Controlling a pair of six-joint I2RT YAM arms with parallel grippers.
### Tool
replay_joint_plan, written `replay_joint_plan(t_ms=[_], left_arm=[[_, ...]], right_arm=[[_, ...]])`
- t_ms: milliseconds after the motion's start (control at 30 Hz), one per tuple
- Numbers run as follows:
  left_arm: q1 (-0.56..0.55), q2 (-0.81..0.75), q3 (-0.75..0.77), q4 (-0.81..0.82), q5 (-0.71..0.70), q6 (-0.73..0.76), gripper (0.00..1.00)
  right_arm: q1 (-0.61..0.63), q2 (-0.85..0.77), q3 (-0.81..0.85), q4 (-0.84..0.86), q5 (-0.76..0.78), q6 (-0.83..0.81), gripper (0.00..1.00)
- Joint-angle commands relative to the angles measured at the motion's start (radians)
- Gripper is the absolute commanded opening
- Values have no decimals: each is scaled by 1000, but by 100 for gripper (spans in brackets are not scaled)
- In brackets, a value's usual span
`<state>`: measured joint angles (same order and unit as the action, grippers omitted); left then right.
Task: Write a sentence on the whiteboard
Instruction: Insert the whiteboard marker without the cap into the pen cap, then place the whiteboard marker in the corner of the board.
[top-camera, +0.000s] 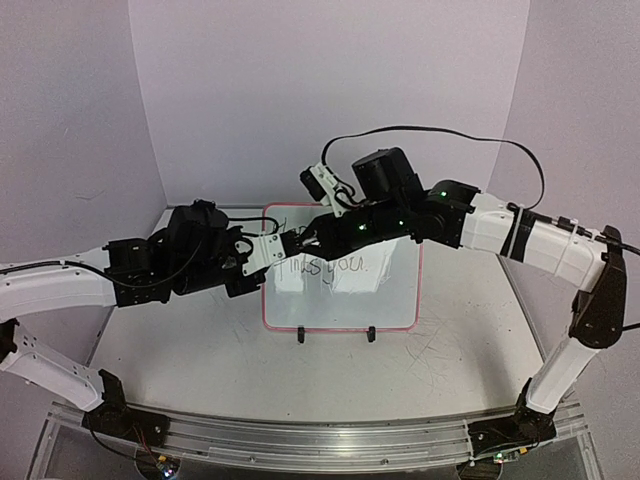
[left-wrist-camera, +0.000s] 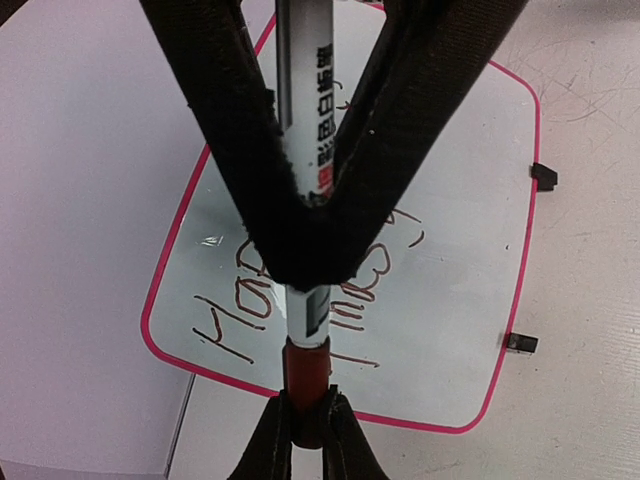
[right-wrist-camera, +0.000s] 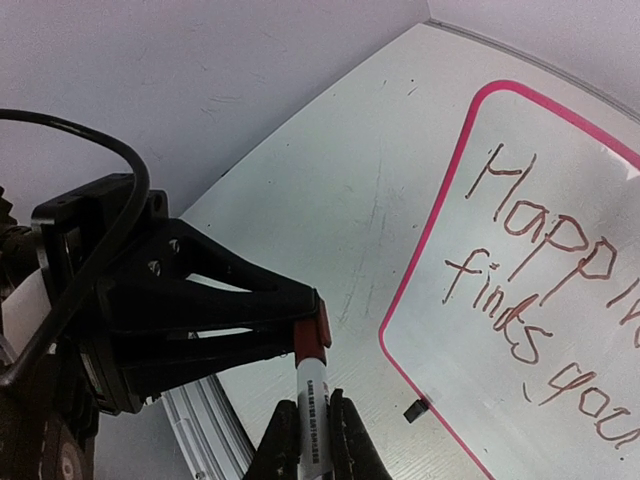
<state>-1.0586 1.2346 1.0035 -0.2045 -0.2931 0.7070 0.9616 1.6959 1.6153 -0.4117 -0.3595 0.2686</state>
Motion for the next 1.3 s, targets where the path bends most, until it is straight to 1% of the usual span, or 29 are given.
replay_joint_plan(t_ms=[0, 100, 167, 267, 500, 600, 633, 667, 767, 900, 933, 1000, 1033, 1100, 1167, 1233, 1267], left_arm=[[-55, 44, 143, 93, -27, -40, 0], [-86, 68, 176, 116, -93, -43, 0], [-111, 69, 171, 151, -127, -26, 0], [-139, 60, 150, 193, -156, -14, 0], [-153, 13, 94, 192, -159, -53, 0], [-153, -9, 61, 174, -167, -96, 0], [-153, -17, 49, 162, -174, -118, 0], [-153, -23, 30, 156, -182, -135, 0], [-153, -46, -35, 144, -199, -186, 0], [-153, -56, -97, 110, -217, -260, 0], [-152, -61, -118, 106, -220, -283, 0], [-149, -77, -156, 105, -218, -341, 0], [-144, -82, -172, 104, -216, -369, 0], [-134, -96, -193, 103, -217, -446, 0], [-121, -113, -209, 96, -231, -536, 0], [-96, -123, -207, 59, -277, -679, 0], [-82, -125, -202, 32, -301, -783, 0]], right_arm=[[12, 66, 30, 5, -61, 91, 0], [17, 112, 57, 15, -101, 201, 0], [28, 148, 81, 24, -114, 261, 0], [42, 158, 85, 54, -105, 326, 0], [43, 126, 47, 112, -101, 387, 0], [43, 99, 23, 121, -82, 360, 0], [43, 79, 6, 122, -61, 343, 2], [43, 60, -9, 126, -31, 323, 6], [39, -3, -44, 130, 31, 269, 24], [3, -68, -55, 129, 53, 225, 40], [-8, -84, -57, 129, 56, 216, 45], [-30, -114, -48, 117, 65, 195, 64], [-43, -135, -42, 105, 79, 184, 68], [-60, -190, -49, 94, 119, 155, 74], [-87, -255, -68, 88, 192, 128, 80], [-105, -334, -92, 90, 290, 95, 87], [-109, -373, -105, 90, 360, 76, 91]])
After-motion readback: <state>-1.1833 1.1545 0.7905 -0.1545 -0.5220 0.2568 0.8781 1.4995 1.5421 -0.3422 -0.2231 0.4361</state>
